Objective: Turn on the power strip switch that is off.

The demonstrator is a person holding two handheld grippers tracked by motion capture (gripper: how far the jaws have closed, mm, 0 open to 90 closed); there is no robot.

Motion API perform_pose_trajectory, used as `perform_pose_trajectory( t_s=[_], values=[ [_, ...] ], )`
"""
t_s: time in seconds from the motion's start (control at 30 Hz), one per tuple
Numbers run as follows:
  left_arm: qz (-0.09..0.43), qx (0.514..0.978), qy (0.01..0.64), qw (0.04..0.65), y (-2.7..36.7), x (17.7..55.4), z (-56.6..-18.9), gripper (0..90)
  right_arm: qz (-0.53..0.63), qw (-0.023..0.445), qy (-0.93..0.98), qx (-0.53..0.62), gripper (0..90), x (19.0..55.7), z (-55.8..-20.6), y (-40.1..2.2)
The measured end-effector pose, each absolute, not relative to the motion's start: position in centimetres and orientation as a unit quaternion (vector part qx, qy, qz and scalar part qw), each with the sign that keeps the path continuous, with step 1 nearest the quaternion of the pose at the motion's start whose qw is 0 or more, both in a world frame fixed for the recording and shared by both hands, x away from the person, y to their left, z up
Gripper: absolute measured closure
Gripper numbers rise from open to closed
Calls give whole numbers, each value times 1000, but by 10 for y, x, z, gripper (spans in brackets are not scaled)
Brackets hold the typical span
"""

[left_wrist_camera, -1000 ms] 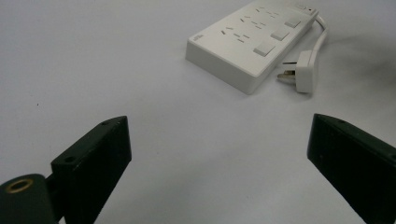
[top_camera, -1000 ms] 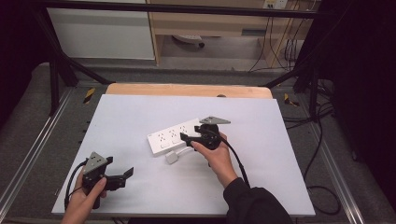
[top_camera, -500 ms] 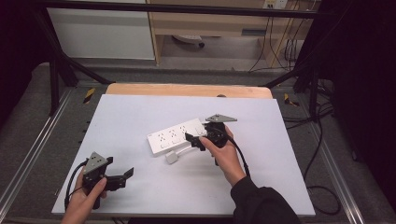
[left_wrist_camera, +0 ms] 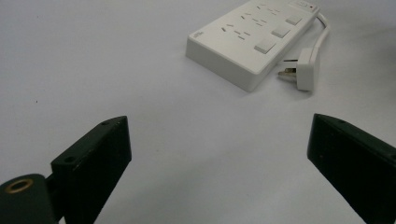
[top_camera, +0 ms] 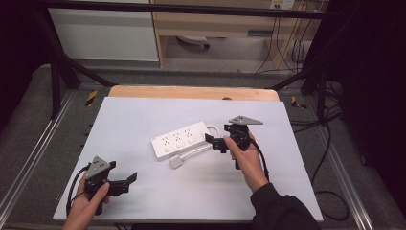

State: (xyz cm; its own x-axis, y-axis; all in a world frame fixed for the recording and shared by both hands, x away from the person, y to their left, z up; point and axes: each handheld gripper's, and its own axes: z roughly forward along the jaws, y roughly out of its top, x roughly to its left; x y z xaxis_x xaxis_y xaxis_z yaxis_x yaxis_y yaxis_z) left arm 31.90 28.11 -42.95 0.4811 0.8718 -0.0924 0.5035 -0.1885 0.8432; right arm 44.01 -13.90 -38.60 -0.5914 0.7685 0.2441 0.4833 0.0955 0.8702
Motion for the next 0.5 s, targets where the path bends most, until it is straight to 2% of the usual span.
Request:
perform_pose_trajectory(
  t_s=[0.5],
  values=[
    [209,740,468,435,282,318,-431,64,520,171,707,448,59,421,-382,-203]
  ],
)
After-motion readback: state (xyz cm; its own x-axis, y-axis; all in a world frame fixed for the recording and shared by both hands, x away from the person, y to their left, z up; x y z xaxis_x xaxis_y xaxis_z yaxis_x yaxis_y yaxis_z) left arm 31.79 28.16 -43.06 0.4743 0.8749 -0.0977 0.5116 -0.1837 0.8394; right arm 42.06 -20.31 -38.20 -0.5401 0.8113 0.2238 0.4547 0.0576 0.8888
